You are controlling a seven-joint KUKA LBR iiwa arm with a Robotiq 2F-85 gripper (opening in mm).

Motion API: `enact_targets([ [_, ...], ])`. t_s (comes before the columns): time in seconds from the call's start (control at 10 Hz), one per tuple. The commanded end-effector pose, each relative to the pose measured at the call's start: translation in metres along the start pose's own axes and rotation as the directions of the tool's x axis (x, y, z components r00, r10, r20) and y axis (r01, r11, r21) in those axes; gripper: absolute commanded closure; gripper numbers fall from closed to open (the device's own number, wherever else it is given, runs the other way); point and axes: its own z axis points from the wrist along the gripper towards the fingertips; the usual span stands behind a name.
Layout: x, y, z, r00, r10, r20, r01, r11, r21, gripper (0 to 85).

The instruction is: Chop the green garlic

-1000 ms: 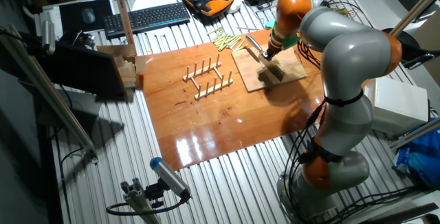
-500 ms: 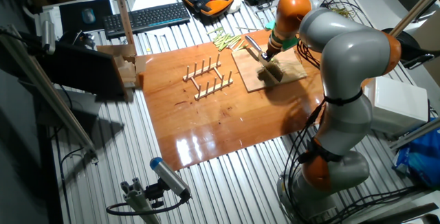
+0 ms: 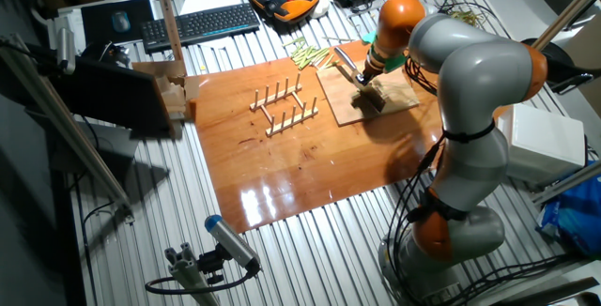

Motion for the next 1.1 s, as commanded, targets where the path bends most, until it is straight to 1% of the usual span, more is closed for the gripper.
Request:
enact_targets([
  [0.0,0.001,0.002,0.001,1.0,-0.001,-0.003,0.001,1.0,-0.002,85.0],
  [0.1,0.001,0.002,0.0,1.0,0.001,-0.003,-0.001,1.0,-0.003,85.0],
  [0.2,-0.001,0.0,-0.008,1.0,0.003,-0.01,-0.003,1.0,-0.007,85.0],
  [0.3,-0.004,0.0,-0.021,1.0,0.002,-0.021,-0.002,1.0,0.001,85.0],
  [0.4,-0.007,-0.002,-0.036,0.999,0.0,-0.033,0.0,1.0,0.016,85.0],
  [0.5,-0.01,-0.005,-0.049,0.999,-0.004,-0.04,0.005,1.0,0.026,85.0],
  [0.6,-0.011,-0.009,-0.056,0.999,-0.011,-0.041,0.012,1.0,0.026,85.0],
  [0.8,-0.012,-0.013,-0.057,0.999,-0.019,-0.033,0.02,0.999,0.039,85.0],
  [1.0,-0.012,-0.011,-0.052,0.999,-0.018,-0.032,0.019,0.999,0.036,85.0],
])
